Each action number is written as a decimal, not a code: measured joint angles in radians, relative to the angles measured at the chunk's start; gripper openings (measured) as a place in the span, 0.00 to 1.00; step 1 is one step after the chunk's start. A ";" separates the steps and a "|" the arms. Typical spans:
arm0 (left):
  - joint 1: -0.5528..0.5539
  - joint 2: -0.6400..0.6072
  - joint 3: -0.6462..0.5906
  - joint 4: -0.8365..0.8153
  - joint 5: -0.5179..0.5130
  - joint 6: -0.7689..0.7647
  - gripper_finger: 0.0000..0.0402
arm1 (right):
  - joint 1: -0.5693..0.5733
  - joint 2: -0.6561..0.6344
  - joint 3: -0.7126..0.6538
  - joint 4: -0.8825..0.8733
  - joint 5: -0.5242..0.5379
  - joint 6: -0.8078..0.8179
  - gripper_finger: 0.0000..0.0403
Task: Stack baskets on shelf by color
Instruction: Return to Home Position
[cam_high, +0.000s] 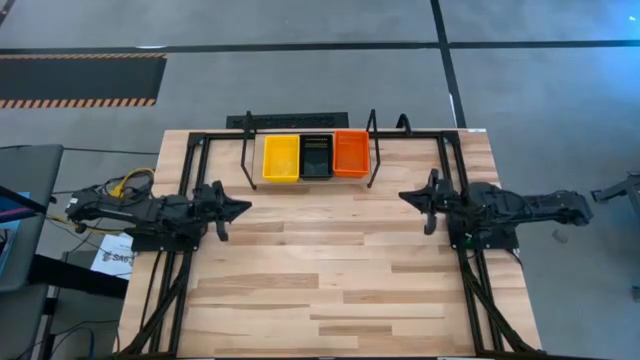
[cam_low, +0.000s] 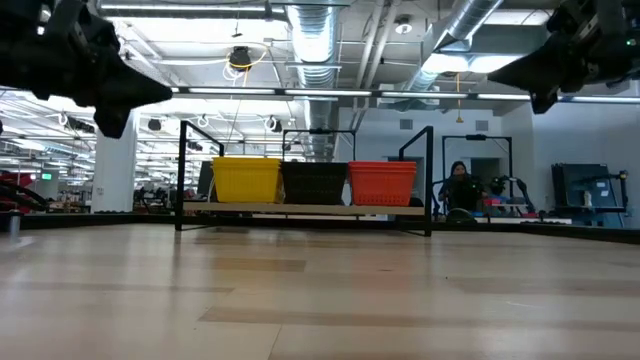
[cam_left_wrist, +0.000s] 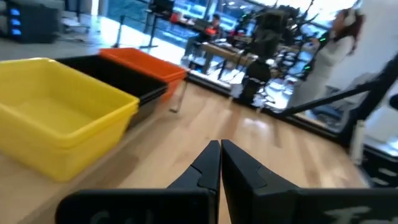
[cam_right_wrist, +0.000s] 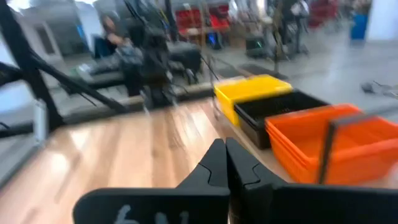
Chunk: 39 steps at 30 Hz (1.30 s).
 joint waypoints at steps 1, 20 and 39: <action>0.000 0.000 -0.004 0.014 0.015 -0.004 0.00 | 0.000 -0.001 -0.017 0.055 -0.017 -0.006 0.00; 0.000 0.003 -0.003 -0.133 0.049 -0.104 0.00 | -0.007 -0.001 -0.139 0.370 0.184 0.120 0.05; 0.000 0.002 -0.004 -0.117 -0.001 0.175 0.00 | -0.003 0.000 -0.139 0.297 0.019 0.075 0.12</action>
